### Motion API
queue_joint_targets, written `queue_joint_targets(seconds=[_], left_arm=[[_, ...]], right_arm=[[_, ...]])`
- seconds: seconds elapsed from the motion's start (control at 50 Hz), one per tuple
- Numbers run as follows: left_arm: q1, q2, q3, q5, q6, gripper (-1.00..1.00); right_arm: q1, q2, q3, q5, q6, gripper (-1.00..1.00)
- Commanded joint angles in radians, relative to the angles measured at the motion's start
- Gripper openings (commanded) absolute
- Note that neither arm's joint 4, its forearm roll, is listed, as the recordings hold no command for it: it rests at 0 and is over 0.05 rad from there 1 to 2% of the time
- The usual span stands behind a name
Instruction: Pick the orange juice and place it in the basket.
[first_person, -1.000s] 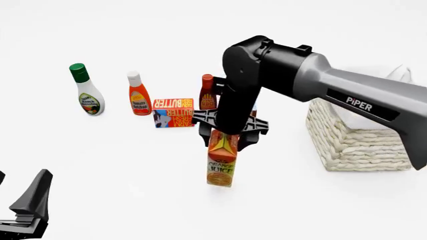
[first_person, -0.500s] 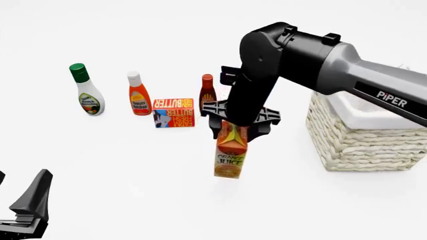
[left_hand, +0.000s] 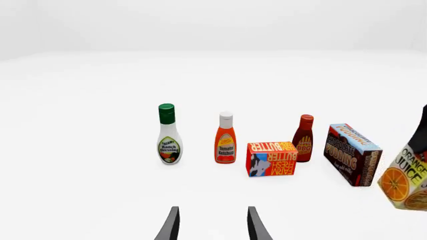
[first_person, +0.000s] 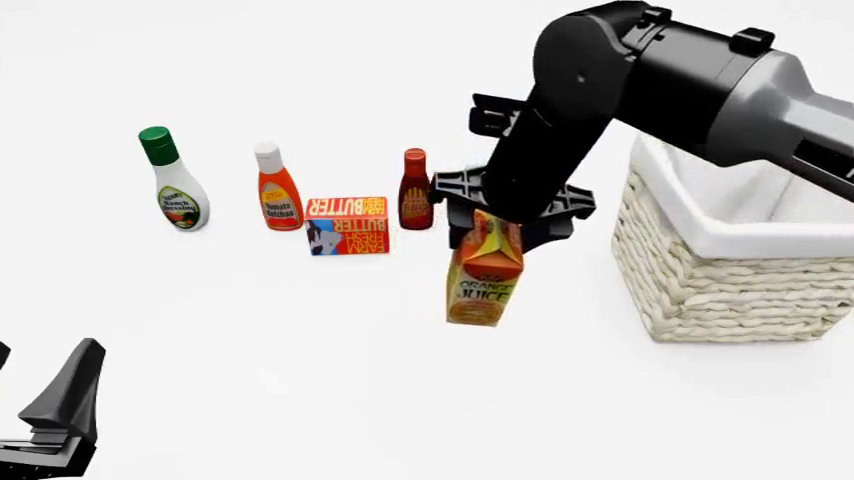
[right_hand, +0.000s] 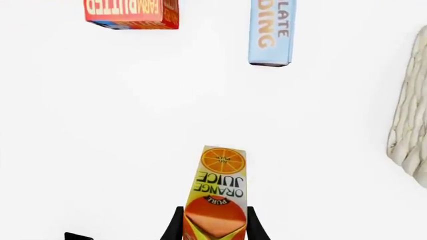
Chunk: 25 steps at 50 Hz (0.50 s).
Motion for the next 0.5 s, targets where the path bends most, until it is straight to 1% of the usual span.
queue_joint_targets(seconds=[0.02,0.08,0.1,0.18,0.22,0.4,0.48,0.5], left_arm=[[0.006,0.0,0.003,-0.004,0.0,1.0],[0.006,0.0,0.003,-0.004,0.0,1.0],[0.006,0.0,0.003,-0.004,0.0,1.0],[0.006,0.0,0.003,-0.004,0.0,1.0],[0.006,0.0,0.003,-0.004,0.0,1.0],[0.006,0.0,0.003,-0.004,0.0,1.0],[0.006,0.0,0.003,-0.004,0.0,1.0],[0.006,0.0,0.003,-0.003,0.0,1.0]], right_arm=[[-0.029,-0.028,-0.006,0.0,-0.027,-1.0],[-0.044,-0.036,-0.003,0.0,-0.044,-1.0],[-0.06,-0.039,-0.007,0.0,-0.064,-1.0],[-0.072,-0.05,-0.009,0.0,-0.081,-1.0],[-0.086,-0.057,-0.009,0.0,-0.1,-1.0],[-0.106,-0.075,-0.017,0.0,-0.133,-1.0],[-0.127,-0.088,-0.022,0.0,-0.164,-1.0],[-0.125,-0.09,-0.022,0.0,-0.162,-1.0]])
